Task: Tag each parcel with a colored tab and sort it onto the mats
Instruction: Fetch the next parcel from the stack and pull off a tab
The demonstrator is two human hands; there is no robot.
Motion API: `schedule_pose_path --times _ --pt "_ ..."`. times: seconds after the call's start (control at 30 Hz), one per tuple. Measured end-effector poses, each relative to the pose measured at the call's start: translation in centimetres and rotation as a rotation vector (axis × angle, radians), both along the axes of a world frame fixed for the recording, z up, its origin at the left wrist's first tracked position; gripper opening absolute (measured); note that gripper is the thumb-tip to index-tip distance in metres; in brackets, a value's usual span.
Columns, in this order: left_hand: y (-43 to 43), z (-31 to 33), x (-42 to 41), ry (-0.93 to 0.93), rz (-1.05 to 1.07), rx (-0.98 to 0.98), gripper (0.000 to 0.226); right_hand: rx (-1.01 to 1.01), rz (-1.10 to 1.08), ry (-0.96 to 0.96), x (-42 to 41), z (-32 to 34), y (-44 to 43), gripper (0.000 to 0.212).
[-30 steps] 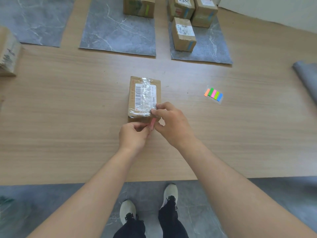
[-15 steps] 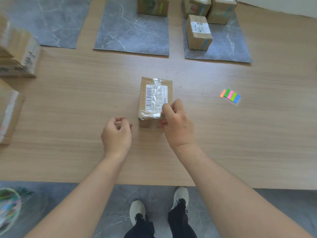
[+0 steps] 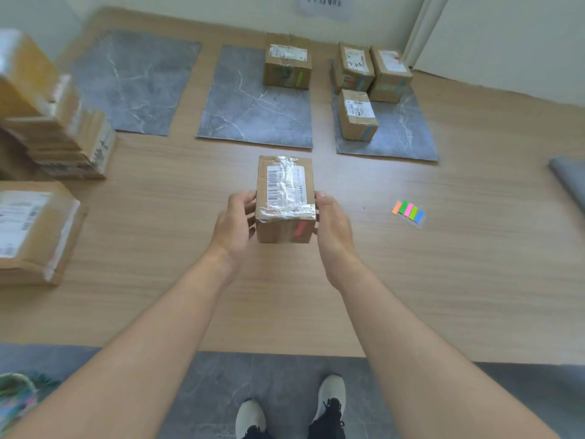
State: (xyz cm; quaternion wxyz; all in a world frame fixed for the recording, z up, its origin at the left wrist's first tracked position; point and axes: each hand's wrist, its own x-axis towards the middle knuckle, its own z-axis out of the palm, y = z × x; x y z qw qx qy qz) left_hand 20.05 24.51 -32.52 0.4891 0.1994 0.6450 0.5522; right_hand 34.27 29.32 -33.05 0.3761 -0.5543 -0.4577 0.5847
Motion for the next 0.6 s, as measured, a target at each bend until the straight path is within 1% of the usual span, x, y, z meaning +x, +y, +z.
schedule_pose_path --times 0.13,0.23,0.3,0.37,0.47,0.6 --pt "-0.8 5.7 -0.8 0.044 -0.008 0.063 0.048 0.088 -0.022 -0.008 -2.0 5.1 0.0 0.035" --pt "-1.6 10.1 -1.6 0.078 -0.003 0.102 0.05 0.142 -0.016 0.037 -3.3 9.2 -0.3 0.034" --pt "-1.8 12.8 -2.3 0.106 -0.005 0.131 0.046 0.144 -0.01 0.078 -3.8 11.8 -0.1 0.029" --pt "-1.8 15.1 -3.2 0.134 0.005 0.149 0.041 0.158 0.016 0.097 -4.4 13.9 0.4 0.032" --pt "-1.6 17.5 -4.5 0.18 0.021 0.159 0.042 0.161 0.069 0.112 -5.8 15.9 1.0 0.034" --pt "-0.7 18.9 -5.8 0.22 0.054 0.134 0.039 0.164 0.154 0.132 -7.1 16.9 2.3 0.026"
